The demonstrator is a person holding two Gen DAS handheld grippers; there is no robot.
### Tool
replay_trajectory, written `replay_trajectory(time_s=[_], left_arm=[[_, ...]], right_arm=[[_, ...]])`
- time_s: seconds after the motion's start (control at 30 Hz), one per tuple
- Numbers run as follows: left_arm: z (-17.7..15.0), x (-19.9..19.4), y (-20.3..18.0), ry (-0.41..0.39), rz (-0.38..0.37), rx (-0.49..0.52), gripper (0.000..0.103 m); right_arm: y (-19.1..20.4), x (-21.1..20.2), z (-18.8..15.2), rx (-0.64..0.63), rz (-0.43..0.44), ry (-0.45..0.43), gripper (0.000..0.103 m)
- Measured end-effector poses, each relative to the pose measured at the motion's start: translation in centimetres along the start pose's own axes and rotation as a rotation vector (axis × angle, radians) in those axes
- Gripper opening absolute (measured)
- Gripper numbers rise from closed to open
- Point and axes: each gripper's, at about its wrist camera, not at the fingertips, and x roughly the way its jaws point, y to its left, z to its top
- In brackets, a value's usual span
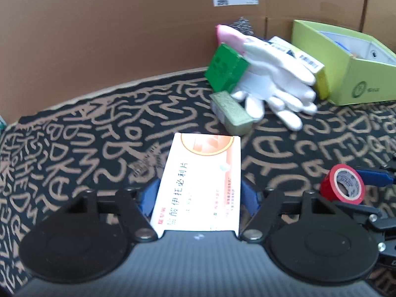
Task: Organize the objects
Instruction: 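Grasp the red tape roll with the right gripper while the left holds the medicine box, then carry medicine box and red tape into the lime-green box and open both grippers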
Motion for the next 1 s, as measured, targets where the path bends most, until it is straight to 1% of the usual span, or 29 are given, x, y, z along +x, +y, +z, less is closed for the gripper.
replay_trajectory(time_s=[0.07, 0.2, 0.27, 0.4, 0.47, 0.5, 0.57, 0.67, 0.7, 0.77, 0.83, 0.9, 1.0], left_arm=[[0.1, -1.2, -0.5, -0.012, -0.05, -0.013, 0.068], [1.3, -4.6, -3.3, -0.095, -0.092, 0.057, 0.068], [2.5, -6.0, -4.8, -0.134, -0.134, 0.08, 0.068], [5.8, -7.9, -8.4, -0.208, -0.241, 0.108, 0.068], [7.8, -8.2, -10.4, -0.225, -0.295, 0.121, 0.068], [8.8, -8.2, -11.7, -0.234, -0.31, 0.132, 0.068], [10.8, -7.8, -14.3, -0.254, -0.318, 0.161, 0.068], [13.5, -6.5, -17.8, -0.25, -0.352, 0.165, 0.069], [14.4, -5.6, -19.1, -0.253, -0.353, 0.168, 0.069], [16.0, -4.2, -21.0, -0.273, -0.328, 0.178, 0.069], [17.4, -2.7, -22.6, -0.292, -0.299, 0.19, 0.069], [18.6, -1.2, -23.9, -0.29, -0.304, 0.187, 0.069], [20.1, 0.7, -25.4, -0.268, -0.318, 0.174, 0.069]], right_arm=[[-0.3, -1.3, -0.3, 0.007, 0.002, -0.02, 0.05], [-1.4, -4.3, -0.1, 0.016, -0.026, -0.086, 0.05], [-2.5, -6.2, 0.3, 0.031, -0.051, -0.136, 0.05], [-5.1, -9.5, 1.4, 0.052, -0.137, -0.234, 0.05], [-6.6, -10.8, 1.9, 0.061, -0.19, -0.271, 0.05], [-7.4, -11.4, 2.2, 0.062, -0.217, -0.284, 0.05], [-9.0, -12.1, 2.7, 0.067, -0.272, -0.303, 0.05], [-11.7, -12.7, 3.4, 0.089, -0.347, -0.334, 0.05], [-12.7, -12.8, 3.7, 0.099, -0.37, -0.342, 0.05], [-14.6, -12.6, 4.4, 0.117, -0.416, -0.351, 0.05], [-16.3, -12.0, 4.9, 0.115, -0.459, -0.347, 0.05], [-18.0, -11.1, 5.5, 0.105, -0.496, -0.333, 0.05], [-20.1, -10.0, 6.0, 0.109, -0.516, -0.313, 0.05]])
